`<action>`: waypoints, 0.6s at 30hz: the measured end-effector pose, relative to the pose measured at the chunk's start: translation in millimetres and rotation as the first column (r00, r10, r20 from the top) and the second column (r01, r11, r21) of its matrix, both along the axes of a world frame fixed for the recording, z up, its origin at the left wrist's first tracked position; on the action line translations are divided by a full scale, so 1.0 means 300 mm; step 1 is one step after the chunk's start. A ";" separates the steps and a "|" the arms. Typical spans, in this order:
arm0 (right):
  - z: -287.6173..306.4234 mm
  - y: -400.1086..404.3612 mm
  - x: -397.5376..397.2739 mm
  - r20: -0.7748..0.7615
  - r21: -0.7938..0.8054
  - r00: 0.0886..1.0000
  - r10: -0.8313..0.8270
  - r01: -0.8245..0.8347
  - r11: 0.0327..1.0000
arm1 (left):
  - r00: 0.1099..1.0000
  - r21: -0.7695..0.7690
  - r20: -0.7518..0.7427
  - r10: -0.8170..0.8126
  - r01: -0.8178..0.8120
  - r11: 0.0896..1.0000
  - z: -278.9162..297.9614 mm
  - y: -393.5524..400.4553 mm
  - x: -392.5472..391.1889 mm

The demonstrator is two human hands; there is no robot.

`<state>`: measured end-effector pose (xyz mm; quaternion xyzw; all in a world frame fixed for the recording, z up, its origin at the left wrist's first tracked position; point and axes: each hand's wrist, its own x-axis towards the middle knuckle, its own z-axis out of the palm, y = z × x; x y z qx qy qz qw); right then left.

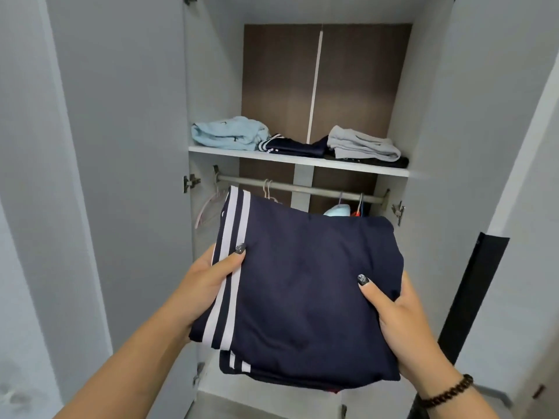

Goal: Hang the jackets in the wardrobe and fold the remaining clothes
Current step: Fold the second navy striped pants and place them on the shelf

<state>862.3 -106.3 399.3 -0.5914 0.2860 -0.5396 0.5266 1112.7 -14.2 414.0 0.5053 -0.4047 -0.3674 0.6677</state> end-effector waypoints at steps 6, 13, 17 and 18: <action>0.101 -0.261 0.244 0.069 -0.058 0.996 -0.063 0.067 0.996 | 0.992 -0.065 0.126 0.010 -0.002 0.998 0.130 -0.325 0.271; 0.302 -0.550 0.452 -0.044 -0.161 0.994 -0.099 0.091 0.983 | 0.916 -0.102 0.392 0.089 -0.052 0.993 0.266 -0.616 0.491; 0.434 -0.701 0.526 -0.121 -0.168 0.986 -0.114 0.092 0.981 | 0.894 -0.130 0.441 0.082 -0.027 0.991 0.370 -0.749 0.558; 0.469 -0.741 0.541 -0.133 -0.169 0.984 -0.119 0.096 0.981 | 0.889 -0.136 0.449 0.084 -0.024 0.990 0.398 -0.785 0.572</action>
